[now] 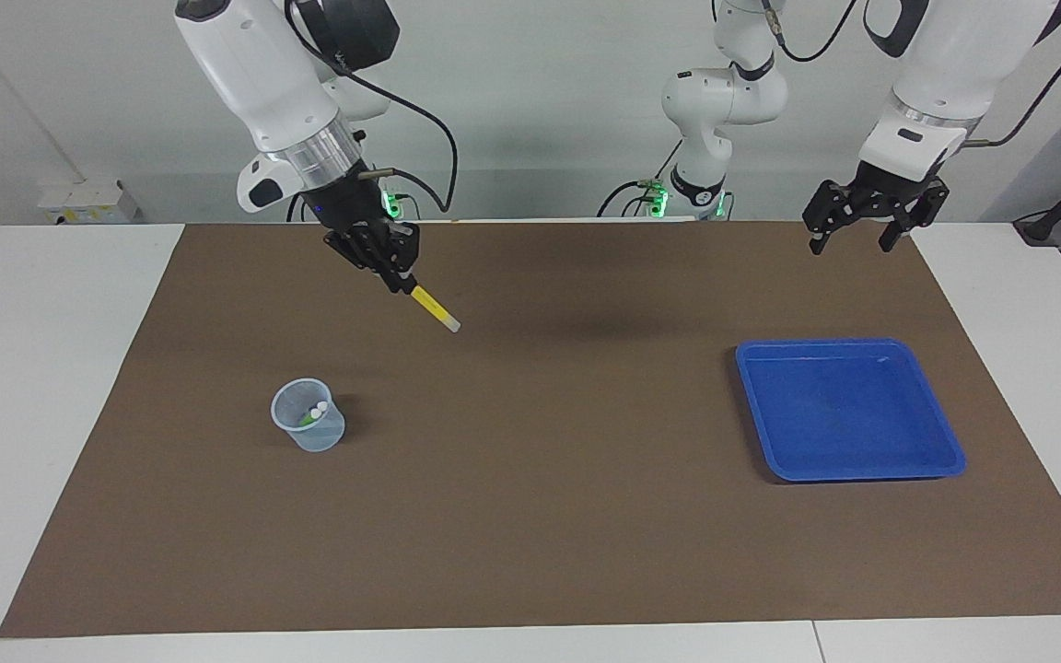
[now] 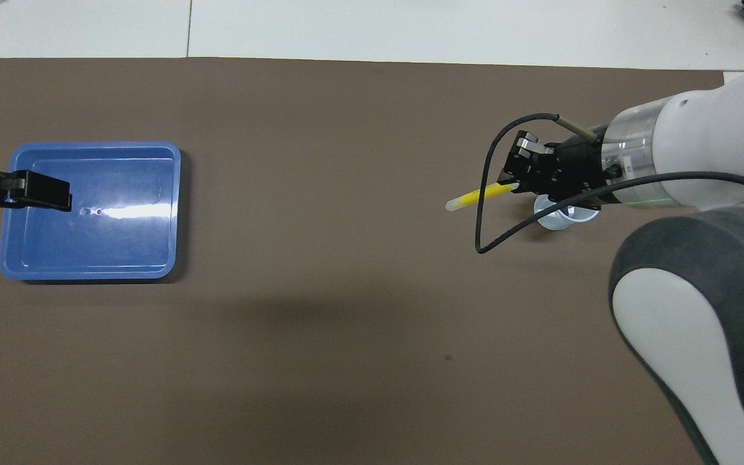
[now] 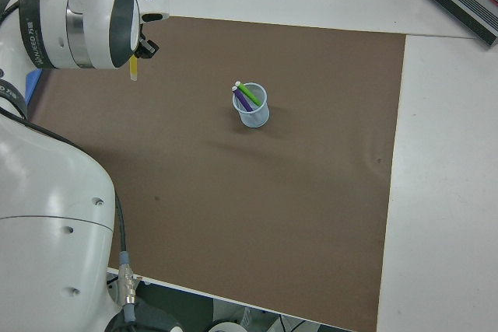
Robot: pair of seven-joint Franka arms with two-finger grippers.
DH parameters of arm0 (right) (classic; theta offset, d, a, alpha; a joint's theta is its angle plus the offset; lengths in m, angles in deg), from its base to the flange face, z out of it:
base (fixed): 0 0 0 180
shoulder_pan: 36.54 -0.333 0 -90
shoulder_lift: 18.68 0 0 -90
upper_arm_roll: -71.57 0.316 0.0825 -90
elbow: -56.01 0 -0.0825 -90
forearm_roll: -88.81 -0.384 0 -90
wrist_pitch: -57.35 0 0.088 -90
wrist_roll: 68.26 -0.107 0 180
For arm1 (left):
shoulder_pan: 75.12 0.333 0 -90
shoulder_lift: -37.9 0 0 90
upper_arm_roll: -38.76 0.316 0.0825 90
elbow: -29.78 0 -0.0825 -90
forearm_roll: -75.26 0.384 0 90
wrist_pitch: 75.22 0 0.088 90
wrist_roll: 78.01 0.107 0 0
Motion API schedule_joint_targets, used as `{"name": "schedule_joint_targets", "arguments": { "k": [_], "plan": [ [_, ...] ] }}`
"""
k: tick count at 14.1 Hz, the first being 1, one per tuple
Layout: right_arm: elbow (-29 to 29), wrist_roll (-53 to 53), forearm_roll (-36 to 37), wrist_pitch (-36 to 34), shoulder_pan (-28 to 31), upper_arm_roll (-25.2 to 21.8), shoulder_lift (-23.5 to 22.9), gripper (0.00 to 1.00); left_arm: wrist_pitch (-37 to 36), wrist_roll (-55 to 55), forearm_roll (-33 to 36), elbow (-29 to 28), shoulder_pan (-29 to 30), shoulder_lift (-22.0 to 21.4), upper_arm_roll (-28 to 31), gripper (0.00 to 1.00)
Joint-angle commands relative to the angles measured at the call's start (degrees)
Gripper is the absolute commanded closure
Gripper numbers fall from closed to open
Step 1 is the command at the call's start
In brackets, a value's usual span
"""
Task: Right arm passes pens to left for tray arrangement
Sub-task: 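Lift the yellow pen out of the cup with the right gripper, then carry the yellow pen toward the left gripper while the left gripper approaches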
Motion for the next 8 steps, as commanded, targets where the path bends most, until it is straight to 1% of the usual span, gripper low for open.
{"name": "schedule_joint_targets", "arguments": {
  "k": [1, 5, 8],
  "plan": [
    [-0.4, -4.9, 0.1, 2.7, -2.3, 0.3, -0.2, 1.00, 1.0, 0.1, 0.8, -2.1, 0.5, -1.7, -0.3, 0.00],
    [-0.4, -6.8, 0.0, 4.4, -5.7, 1.0, -0.1, 1.00, 1.0, 0.1, 0.7, -2.1, 0.5, -1.7, -0.3, 0.00],
    [0.0, -9.7, -2.1, 9.9, -7.1, 1.4, -0.2, 1.00, 1.0, 0.1, 0.8, -2.1, 0.5, -1.7, -0.3, 0.00]
  ]
}}
